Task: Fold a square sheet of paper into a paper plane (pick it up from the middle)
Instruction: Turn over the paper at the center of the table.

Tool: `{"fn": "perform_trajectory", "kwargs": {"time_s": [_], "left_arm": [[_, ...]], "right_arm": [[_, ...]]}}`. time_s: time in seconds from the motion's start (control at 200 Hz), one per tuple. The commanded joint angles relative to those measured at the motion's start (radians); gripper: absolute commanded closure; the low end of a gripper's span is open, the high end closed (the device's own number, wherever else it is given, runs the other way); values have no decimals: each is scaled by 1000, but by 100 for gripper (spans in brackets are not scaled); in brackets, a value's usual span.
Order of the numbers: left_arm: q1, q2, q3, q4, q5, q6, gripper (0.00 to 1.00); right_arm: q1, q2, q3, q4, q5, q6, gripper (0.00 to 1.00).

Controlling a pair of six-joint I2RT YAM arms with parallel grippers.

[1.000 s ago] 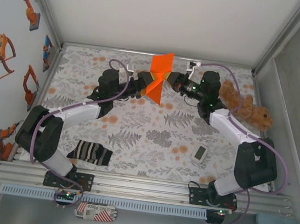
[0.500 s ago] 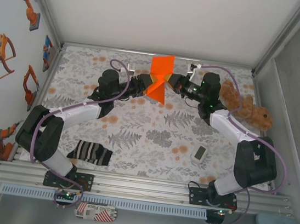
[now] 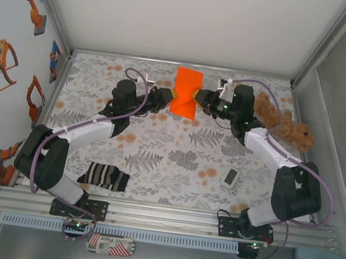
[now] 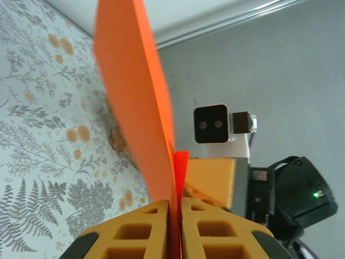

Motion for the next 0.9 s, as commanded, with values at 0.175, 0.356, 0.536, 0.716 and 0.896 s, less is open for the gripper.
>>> {"fn": "perform_trajectory", "kwargs": {"time_s": [0.175,0.356,0.536,0.716,0.896], "left_arm": [[2,-110,77,-383,-120,283,90],[-25,-154,178,-791,-366,548,90],[-77,-125,316,-1107,-690,721,91],[-133,-13,453,-1328,-989,794,92],[-185,142,550,-1445,-1185,776,92]], "right_arm": [[-52,-122,30,-248,161,-182,56],[-56,-161,41,-377,276,-273,52],[-55,-174,42,-441,354,-309,51],[-56,-173,42,-487,421,-325,50],[-56,-184,28,-527,481,-328,50]]}}
